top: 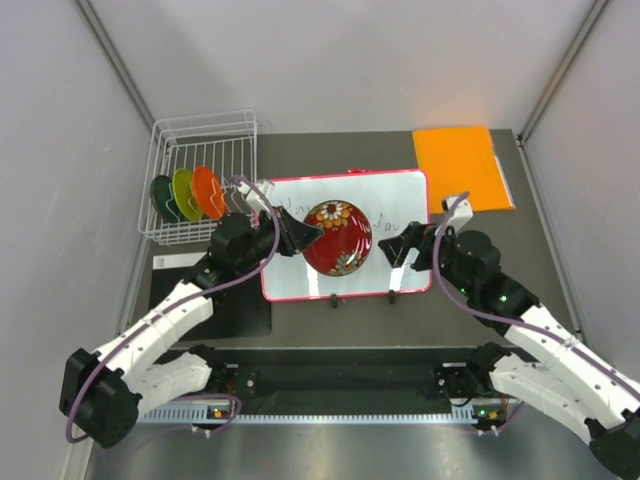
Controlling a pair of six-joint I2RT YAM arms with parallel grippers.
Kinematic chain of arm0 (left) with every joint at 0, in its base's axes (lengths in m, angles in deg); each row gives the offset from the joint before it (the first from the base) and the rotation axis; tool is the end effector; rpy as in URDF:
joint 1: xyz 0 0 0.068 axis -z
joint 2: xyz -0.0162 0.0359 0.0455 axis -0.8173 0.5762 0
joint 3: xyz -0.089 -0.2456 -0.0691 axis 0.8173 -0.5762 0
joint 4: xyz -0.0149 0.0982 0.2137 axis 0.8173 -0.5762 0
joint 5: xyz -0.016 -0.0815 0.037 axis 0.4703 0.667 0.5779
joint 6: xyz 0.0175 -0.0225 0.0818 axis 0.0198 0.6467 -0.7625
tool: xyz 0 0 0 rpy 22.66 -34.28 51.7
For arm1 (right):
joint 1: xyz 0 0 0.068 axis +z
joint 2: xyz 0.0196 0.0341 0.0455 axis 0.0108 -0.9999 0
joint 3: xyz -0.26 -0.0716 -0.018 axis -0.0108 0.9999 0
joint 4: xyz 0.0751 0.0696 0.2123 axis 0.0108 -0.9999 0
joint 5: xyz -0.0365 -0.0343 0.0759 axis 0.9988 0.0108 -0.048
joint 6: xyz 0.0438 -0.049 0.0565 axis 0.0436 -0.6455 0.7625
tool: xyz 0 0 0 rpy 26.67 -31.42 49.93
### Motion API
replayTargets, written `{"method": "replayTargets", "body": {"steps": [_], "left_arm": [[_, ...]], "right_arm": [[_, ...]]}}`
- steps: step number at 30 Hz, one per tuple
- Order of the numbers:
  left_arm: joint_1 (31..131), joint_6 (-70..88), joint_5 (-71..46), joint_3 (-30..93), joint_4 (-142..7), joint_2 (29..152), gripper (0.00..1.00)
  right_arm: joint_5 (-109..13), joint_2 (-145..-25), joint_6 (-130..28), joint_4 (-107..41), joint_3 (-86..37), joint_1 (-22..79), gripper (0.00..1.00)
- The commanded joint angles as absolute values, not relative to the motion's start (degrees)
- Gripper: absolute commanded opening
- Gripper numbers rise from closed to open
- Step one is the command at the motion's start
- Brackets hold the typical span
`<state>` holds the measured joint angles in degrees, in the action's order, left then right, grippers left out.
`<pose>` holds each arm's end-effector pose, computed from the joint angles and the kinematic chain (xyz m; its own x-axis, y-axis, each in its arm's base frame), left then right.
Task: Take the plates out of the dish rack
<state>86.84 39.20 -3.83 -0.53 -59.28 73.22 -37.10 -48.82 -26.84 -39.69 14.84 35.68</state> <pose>0.2020 -0.1527 0.3060 -0.5884 -0.3859 -0.7105 0.4840 0.5359 -0.6918 0.1663 0.1170 0.2823 -0.4749 0.2912 -0.8304 -0.3544 0.8004 0.4834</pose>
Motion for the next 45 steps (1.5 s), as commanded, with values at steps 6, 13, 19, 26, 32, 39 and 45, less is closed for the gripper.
{"method": "replayTargets", "body": {"steps": [6,13,19,26,32,39,45], "left_arm": [[87.2,40.9,-3.6,-1.8,-50.0,73.9,0.00],[88.3,45.3,0.4,-3.4,-43.8,76.0,0.00],[89.5,49.2,1.7,-7.3,-38.5,76.2,0.00],[90.1,53.0,2.9,-10.4,-32.0,77.4,0.00],[90.4,54.9,3.9,-11.5,-26.6,79.1,0.00],[90.6,51.2,2.1,-11.7,-30.9,76.7,0.26],[90.6,40.3,-5.4,-8.1,-48.0,70.4,0.75]], "right_arm": [[-39.5,-47.7,-26.4,-36.0,12.9,37.2,0.98],[-46.6,-52.5,-24.2,-23.5,17.5,37.2,0.95],[-49.5,-54.9,-22.3,-18.4,20.0,37.2,0.90],[-55.4,-53.2,-19.6,-11.5,24.5,37.3,0.61],[-57.4,-52.8,-18.8,-10.6,26.5,37.3,0.27],[-46.3,-44.0,-21.5,-24.7,25.0,37.3,0.00],[-24.4,-30.1,-26.0,-51.5,16.3,34.5,0.00]]}}
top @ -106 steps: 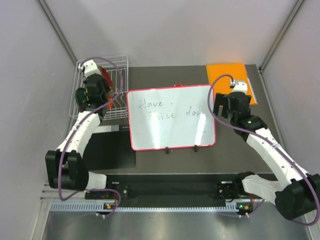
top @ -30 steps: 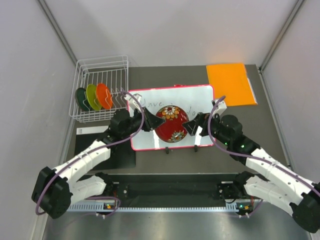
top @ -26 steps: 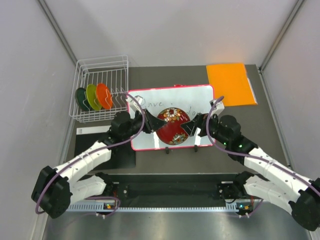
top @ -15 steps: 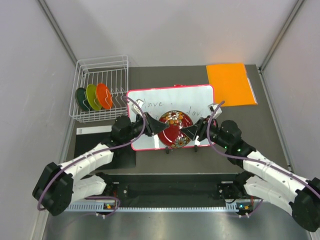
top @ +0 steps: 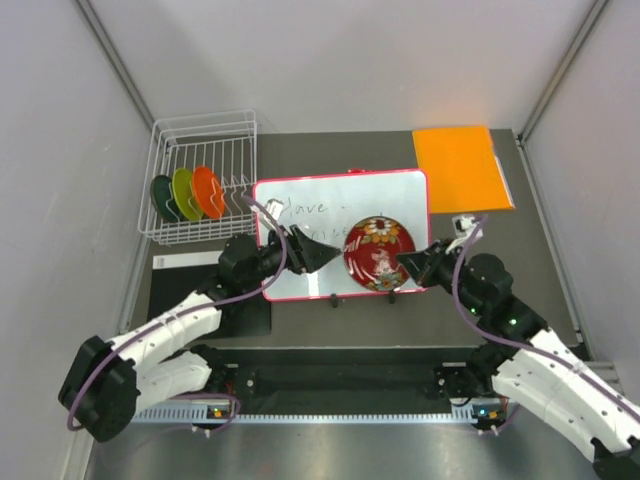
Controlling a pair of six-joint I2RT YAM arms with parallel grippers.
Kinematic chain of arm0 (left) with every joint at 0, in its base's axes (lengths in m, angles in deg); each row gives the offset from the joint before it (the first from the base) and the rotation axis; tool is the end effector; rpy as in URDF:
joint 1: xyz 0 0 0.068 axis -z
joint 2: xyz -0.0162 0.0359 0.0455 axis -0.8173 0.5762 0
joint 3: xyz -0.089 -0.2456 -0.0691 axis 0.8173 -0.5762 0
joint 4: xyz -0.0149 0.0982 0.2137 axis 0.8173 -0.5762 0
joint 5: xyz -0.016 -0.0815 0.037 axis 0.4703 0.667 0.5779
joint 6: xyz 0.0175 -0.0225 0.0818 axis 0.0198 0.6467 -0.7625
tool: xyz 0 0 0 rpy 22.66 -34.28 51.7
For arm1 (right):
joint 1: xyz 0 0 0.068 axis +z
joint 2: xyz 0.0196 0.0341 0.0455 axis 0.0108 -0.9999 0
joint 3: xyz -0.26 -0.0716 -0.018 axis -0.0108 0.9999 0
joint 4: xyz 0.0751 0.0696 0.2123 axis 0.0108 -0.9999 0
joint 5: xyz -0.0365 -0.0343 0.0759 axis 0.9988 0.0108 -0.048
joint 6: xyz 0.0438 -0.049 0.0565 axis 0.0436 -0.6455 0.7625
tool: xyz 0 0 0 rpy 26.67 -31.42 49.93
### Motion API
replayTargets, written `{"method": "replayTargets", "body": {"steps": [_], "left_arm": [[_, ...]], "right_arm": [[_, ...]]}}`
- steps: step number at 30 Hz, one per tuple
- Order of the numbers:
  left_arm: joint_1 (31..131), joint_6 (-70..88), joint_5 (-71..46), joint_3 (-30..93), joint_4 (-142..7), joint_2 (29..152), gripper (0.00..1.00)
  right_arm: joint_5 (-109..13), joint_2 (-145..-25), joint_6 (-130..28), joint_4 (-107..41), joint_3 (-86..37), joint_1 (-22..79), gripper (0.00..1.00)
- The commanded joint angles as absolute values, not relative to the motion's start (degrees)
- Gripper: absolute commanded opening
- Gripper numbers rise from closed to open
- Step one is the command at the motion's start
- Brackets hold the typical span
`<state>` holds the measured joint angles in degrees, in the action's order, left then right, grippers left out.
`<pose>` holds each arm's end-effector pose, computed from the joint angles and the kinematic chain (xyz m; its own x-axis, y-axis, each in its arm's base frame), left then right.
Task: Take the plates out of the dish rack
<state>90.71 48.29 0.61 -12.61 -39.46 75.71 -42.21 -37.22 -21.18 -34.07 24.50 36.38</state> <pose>0.1875 -0.1702 0.2690 -0.6768 -0.4033 -0.6158 0.5022 0.3587 -0.7869 0.1368 0.1064 0.2683 -0.4714 0.3939 -0.7891 -0.4326 0.6764 0.5960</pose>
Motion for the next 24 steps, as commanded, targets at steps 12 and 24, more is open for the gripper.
{"method": "replayTargets", "body": {"steps": [12,24], "left_arm": [[90.6,26.1,-23.0,-0.9,-66.4,63.8,0.91],[90.6,26.4,-22.6,-2.1,-65.5,63.5,0.91]], "right_arm": [[13.3,-27.0,-22.4,-76.9,5.5,33.4,0.00],[-4.0,-37.1,-28.8,-65.2,8.5,15.9,0.00]]}}
